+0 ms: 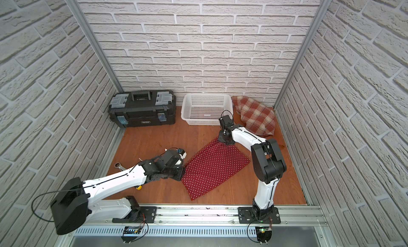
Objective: Roll up the skirts
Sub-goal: Adjust the skirt at the center of the board.
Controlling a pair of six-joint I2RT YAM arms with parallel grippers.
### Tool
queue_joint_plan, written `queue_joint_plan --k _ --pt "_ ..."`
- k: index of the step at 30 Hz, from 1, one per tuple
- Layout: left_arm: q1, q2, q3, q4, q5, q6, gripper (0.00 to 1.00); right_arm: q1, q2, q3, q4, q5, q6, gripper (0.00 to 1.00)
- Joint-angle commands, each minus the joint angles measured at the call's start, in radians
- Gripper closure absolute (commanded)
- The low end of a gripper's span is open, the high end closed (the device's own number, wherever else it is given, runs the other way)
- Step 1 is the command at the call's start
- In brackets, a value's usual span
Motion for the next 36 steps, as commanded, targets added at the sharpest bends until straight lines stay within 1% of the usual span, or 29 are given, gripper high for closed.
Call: queue_joint_plan --k 1,6,11,12,13,14,15,16,17,18,19,20,23,25,27,30,31,34,35,36 --pt "-0.003 -0.039 -0.011 -0.023 -0.067 -0.010 1.00 0.013 -0.032 0.030 0.028 0.011 0.002 0.98" --pt "0.018 -0.020 -0.041 0.015 -0.118 -0.012 1.00 0.015 0.054 0.119 0.017 -0.017 -0.024 0.98" --pt "0.049 0.023 -0.067 0.081 -0.169 -0.030 1.00 0.015 0.167 0.175 0.059 -0.096 -0.052 0.97" --pt "0.055 0.027 -0.074 0.086 -0.196 -0.040 1.00 0.016 0.184 0.175 0.078 -0.109 -0.057 0.95" --pt "0.063 0.030 -0.086 0.106 -0.221 -0.049 1.00 0.015 0.199 0.174 0.097 -0.117 -0.060 0.91" --pt "0.073 0.031 -0.102 0.133 -0.244 -0.060 0.80 0.015 0.213 0.175 0.109 -0.122 -0.065 0.87" --pt "0.085 0.034 -0.112 0.160 -0.250 -0.066 0.69 0.015 0.226 0.180 0.110 -0.123 -0.066 0.82" --pt "0.097 0.038 -0.121 0.188 -0.256 -0.066 0.68 0.016 0.234 0.186 0.103 -0.118 -0.064 0.77" --pt "0.102 0.039 -0.125 0.215 -0.259 -0.060 0.60 0.015 0.237 0.189 0.095 -0.110 -0.060 0.70" --pt "0.103 0.044 -0.116 0.225 -0.259 -0.052 0.52 0.017 0.235 0.185 0.088 -0.107 -0.057 0.66" --pt "0.104 0.051 -0.100 0.216 -0.256 -0.047 0.44 0.017 0.229 0.182 0.082 -0.104 -0.057 0.64" --pt "0.101 0.061 -0.083 0.201 -0.249 -0.040 0.39 0.018 0.214 0.171 0.082 -0.099 -0.059 0.61" --pt "0.091 0.064 -0.074 0.187 -0.241 -0.030 0.36 0.022 0.150 0.129 0.088 -0.090 -0.060 0.59" --pt "0.096 0.059 -0.090 0.202 -0.205 -0.021 0.35 0.026 0.091 0.102 0.082 -0.079 -0.062 0.58" --pt "0.101 0.076 -0.100 0.204 -0.140 -0.019 0.38 0.032 0.039 0.074 0.062 -0.077 -0.060 0.58" --pt "0.095 0.096 -0.131 0.201 -0.052 -0.044 0.46 0.051 -0.048 0.023 0.029 -0.064 -0.058 0.58" --pt "0.093 0.097 -0.143 0.196 -0.037 -0.053 0.46 0.059 -0.074 0.008 0.010 -0.055 -0.062 0.58" --pt "0.092 0.082 -0.177 0.157 -0.049 -0.067 0.47 0.082 -0.158 -0.064 -0.059 -0.014 -0.063 0.59" --pt "0.092 0.071 -0.187 0.147 -0.066 -0.071 0.46 0.086 -0.184 -0.106 -0.070 -0.016 -0.053 0.60" --pt "0.094 0.062 -0.192 0.140 -0.082 -0.074 0.46 0.089 -0.209 -0.159 -0.073 -0.023 -0.037 0.64"
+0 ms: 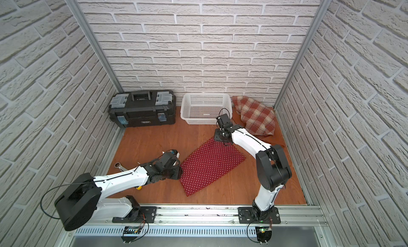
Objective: Roll up the skirts
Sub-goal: Adjust the skirt at the center of the board.
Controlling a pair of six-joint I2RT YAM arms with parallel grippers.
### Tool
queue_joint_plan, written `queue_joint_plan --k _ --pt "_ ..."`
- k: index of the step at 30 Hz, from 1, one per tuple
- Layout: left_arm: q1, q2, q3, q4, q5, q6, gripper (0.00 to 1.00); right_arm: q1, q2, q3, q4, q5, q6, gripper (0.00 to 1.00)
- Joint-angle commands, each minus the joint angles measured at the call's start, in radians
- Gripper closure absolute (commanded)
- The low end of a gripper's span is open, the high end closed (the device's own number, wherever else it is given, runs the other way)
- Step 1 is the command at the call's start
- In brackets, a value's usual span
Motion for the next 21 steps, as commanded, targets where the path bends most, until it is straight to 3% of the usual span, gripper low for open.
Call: queue_joint_plan --k 1,7,10,13,21 --pt "-0.002 -0.025 -0.038 -0.042 -0.009 -0.021 0.45 0.019 -0.077 -0.164 -0.063 0.022 0.034 0.67" --pt "-0.005 0.041 -0.035 0.060 0.013 -0.020 0.45 0.019 -0.053 -0.341 -0.023 0.027 0.071 0.94" --pt "-0.014 0.094 -0.015 0.095 0.024 -0.009 0.48 0.007 0.008 -0.317 -0.039 0.045 0.059 0.97" --pt "-0.026 0.112 -0.008 0.102 0.036 -0.006 0.59 -0.006 0.053 -0.286 -0.058 0.064 0.047 0.97" --pt "-0.139 0.072 -0.057 0.115 0.066 -0.115 0.62 -0.050 0.191 -0.074 -0.141 0.067 -0.040 0.96"
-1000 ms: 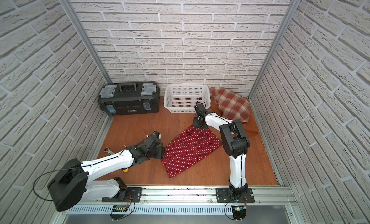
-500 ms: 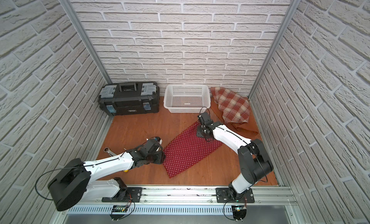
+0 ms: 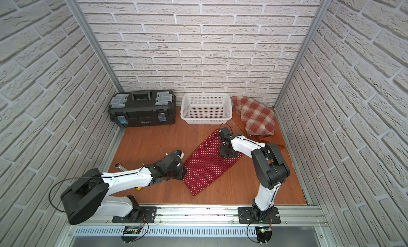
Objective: Roll up the skirts
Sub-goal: Adjust the skirt at the center of the board.
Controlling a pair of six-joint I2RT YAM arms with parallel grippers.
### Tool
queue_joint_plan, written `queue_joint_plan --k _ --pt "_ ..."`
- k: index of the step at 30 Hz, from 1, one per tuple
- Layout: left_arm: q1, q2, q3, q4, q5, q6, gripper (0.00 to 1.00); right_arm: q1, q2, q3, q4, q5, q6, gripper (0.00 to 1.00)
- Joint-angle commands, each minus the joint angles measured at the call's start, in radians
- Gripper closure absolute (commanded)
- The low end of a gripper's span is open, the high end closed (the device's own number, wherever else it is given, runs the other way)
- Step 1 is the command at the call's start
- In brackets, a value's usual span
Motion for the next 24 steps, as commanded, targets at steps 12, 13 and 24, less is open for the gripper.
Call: queue_joint_plan --k 12,13,24 --pt "-0.174 -0.204 -0.020 -0.237 -0.057 -0.158 0.10 -0.015 0.134 0.212 -0.093 -0.025 -0.137 0.92" --pt "-0.158 -0.232 -0.029 -0.234 -0.059 -0.157 0.07 -0.015 0.134 0.208 -0.090 -0.032 -0.141 0.92" --pt "-0.060 -0.131 -0.064 0.022 0.100 -0.179 0.17 -0.010 0.079 0.112 -0.052 -0.057 -0.132 0.92"
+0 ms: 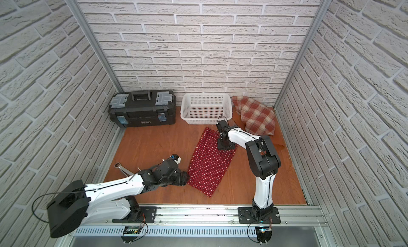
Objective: Roll up the skirts
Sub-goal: Adjust the skirt at the center of the board, then roll the skirt at the center of the board.
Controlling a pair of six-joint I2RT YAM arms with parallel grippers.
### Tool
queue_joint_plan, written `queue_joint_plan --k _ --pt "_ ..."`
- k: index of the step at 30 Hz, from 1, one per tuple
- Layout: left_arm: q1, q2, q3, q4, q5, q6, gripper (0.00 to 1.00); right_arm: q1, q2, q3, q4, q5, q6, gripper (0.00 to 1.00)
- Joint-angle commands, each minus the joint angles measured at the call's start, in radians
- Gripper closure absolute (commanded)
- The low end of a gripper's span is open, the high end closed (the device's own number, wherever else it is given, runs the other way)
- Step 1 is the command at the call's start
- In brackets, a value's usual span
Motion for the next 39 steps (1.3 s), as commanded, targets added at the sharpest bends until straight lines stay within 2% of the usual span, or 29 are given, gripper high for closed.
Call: queue_joint_plan --k 1,4,9,12,14,16,23,25,27,31,33,36,39 --pt "-0.002 0.034 -0.030 0.118 0.090 -0.022 0.21 0.001 -0.040 -0.052 -0.018 -0.018 0.001 0.92" --pt "-0.002 0.050 -0.074 0.183 0.146 -0.055 0.34 0.006 -0.065 -0.076 -0.009 -0.022 0.013 0.92" --pt "-0.035 0.098 -0.092 0.268 0.192 -0.077 0.48 0.021 -0.085 -0.096 -0.003 -0.027 0.024 0.93" --pt "-0.038 0.129 -0.099 0.310 0.191 -0.084 0.66 0.025 -0.083 -0.101 0.000 -0.025 0.025 0.93" --pt "-0.037 0.130 -0.098 0.305 0.178 -0.076 0.89 0.026 -0.078 -0.100 -0.003 -0.022 0.022 0.93" --pt "-0.036 0.120 -0.089 0.270 0.157 -0.059 0.98 0.026 -0.077 -0.099 -0.006 -0.020 0.020 0.93" --pt "-0.011 0.049 -0.056 0.196 0.137 -0.033 1.00 0.034 -0.097 -0.097 -0.021 -0.017 -0.010 0.91" --pt "-0.009 0.035 -0.023 0.180 0.150 -0.038 1.00 0.060 -0.139 -0.107 -0.037 -0.001 -0.022 0.84" --pt "-0.004 0.024 0.015 0.130 0.173 -0.052 1.00 0.115 -0.224 -0.141 -0.047 0.035 -0.038 0.71" --pt "0.042 -0.013 0.054 0.077 0.236 -0.110 1.00 0.296 -0.467 -0.284 -0.048 0.171 -0.046 0.53" --pt "0.067 -0.024 0.057 0.068 0.267 -0.138 1.00 0.397 -0.596 -0.376 -0.027 0.202 -0.032 0.48" --pt "0.085 -0.029 0.052 0.083 0.304 -0.197 1.00 0.610 -0.788 -0.516 0.038 0.235 0.005 0.37" --pt "0.096 -0.020 0.040 0.139 0.339 -0.268 1.00 0.820 -0.890 -0.620 0.113 0.300 0.078 0.33"
